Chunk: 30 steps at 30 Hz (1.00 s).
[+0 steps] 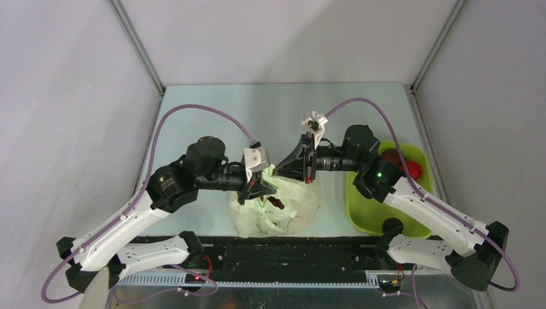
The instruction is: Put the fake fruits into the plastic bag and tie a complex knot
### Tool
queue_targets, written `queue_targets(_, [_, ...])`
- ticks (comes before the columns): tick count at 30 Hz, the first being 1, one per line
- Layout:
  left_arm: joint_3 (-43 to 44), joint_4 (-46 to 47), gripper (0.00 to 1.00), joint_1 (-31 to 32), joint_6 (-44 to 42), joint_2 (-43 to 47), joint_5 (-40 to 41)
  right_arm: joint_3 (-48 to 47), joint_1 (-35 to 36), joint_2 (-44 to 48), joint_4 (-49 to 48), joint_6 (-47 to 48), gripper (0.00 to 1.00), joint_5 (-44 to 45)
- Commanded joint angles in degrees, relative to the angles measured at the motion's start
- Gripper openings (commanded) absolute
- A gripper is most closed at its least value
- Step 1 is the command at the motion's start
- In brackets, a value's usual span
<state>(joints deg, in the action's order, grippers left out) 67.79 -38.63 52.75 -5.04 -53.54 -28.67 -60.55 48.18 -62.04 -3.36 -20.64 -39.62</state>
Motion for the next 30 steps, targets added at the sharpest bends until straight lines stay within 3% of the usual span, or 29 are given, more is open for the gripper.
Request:
queue_targets(1, [-0.92, 1.12, 0.06, 0.29, -0.80, 1.77, 1.71, -2.30, -0.93, 1.67, -0.79, 0.88, 0.00, 0.25])
queue_targets(10, [-2.75, 1.29, 0.18, 0.18, -0.58, 4.09, 5.80, -2.37, -2.13, 4.65, 3.04, 2.74, 0.00, 3.01])
queue_targets(17, [-3.83, 2.02, 0.04, 0.16, 0.37, 3.90, 9.53, -2.37, -1.37, 6.97, 6.56, 4.09, 0.00, 5.48])
queue_targets(26, [-6.43, 5.01, 0.00, -0.39, 3.10, 5.21, 10.99, -1.58, 0.64, 10.61, 9.86, 6.02, 0.00, 10.35])
queue_targets(30, [-7.77, 6.94, 0.00, -0.69, 5.46, 5.60, 13.89, -0.26, 6.37, 11.49, 10.88, 8.08, 0.00, 14.22])
